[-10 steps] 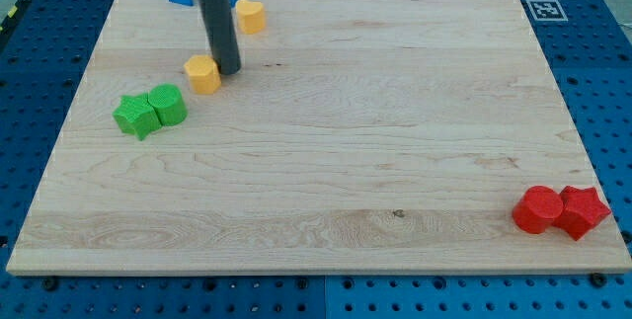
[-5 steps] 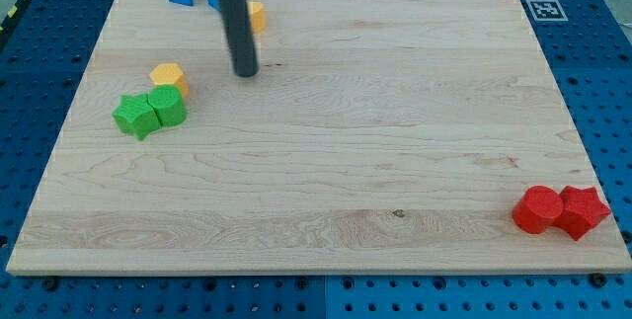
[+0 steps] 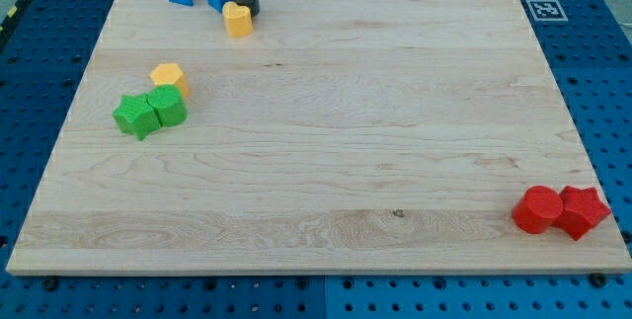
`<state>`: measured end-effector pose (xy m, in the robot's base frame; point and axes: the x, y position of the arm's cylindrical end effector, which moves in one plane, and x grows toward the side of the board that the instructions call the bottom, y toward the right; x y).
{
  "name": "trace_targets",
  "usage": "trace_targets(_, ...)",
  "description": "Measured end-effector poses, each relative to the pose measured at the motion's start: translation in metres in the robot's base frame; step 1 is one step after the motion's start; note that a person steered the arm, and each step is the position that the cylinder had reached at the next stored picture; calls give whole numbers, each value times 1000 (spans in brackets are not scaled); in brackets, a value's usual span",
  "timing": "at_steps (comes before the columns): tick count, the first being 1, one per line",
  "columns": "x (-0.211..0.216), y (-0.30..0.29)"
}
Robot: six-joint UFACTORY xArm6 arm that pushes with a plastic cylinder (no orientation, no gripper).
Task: Push yellow heart above yellow hexagon
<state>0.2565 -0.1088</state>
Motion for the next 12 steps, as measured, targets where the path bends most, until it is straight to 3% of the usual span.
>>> trace_targets(3, 70, 0)
trace_targets(6, 70, -52)
trace_targets(9, 83, -66)
trace_targets(12, 63, -107)
